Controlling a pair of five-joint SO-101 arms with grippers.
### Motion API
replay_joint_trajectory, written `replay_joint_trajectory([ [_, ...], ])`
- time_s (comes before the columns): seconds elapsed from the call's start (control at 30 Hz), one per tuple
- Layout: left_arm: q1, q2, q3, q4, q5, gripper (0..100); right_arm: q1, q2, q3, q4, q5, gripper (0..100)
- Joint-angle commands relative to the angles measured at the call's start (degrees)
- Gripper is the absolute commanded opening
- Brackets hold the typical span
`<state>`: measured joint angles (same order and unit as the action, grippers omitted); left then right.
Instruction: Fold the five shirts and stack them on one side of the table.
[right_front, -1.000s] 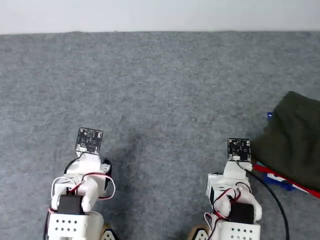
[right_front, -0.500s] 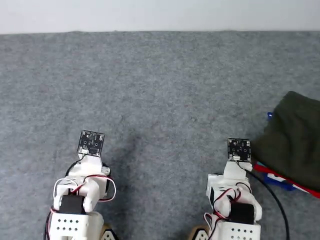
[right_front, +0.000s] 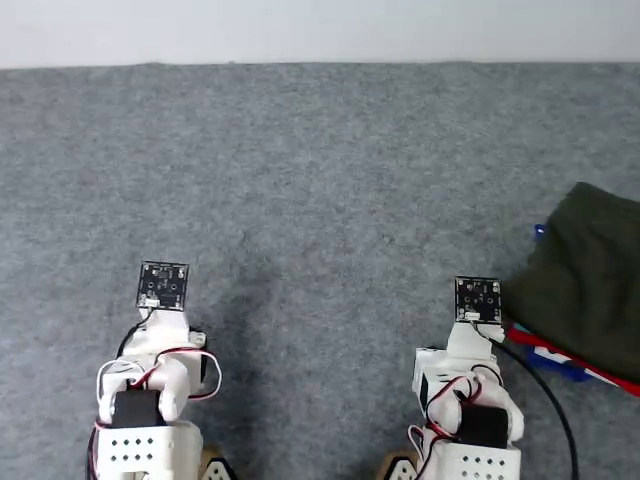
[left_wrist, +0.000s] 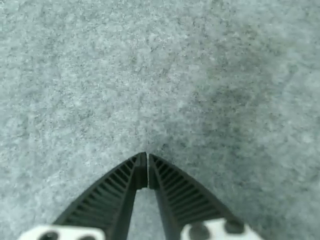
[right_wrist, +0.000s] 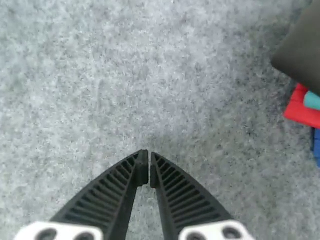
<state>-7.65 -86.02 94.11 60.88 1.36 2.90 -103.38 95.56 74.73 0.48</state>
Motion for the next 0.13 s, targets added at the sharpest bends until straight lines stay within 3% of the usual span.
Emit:
replay_joint_trajectory([
  [0.0, -0.18, -0.53, -0.75, 0.35, 0.44, 2, -0.22, -0.48, 0.88, 0.13, -0.26, 0.9],
  [0.1, -0.18, -0.53, -0.75, 0.35, 0.44, 2, -0.22, -0.48, 0.88, 0.13, -0.26, 0.9],
])
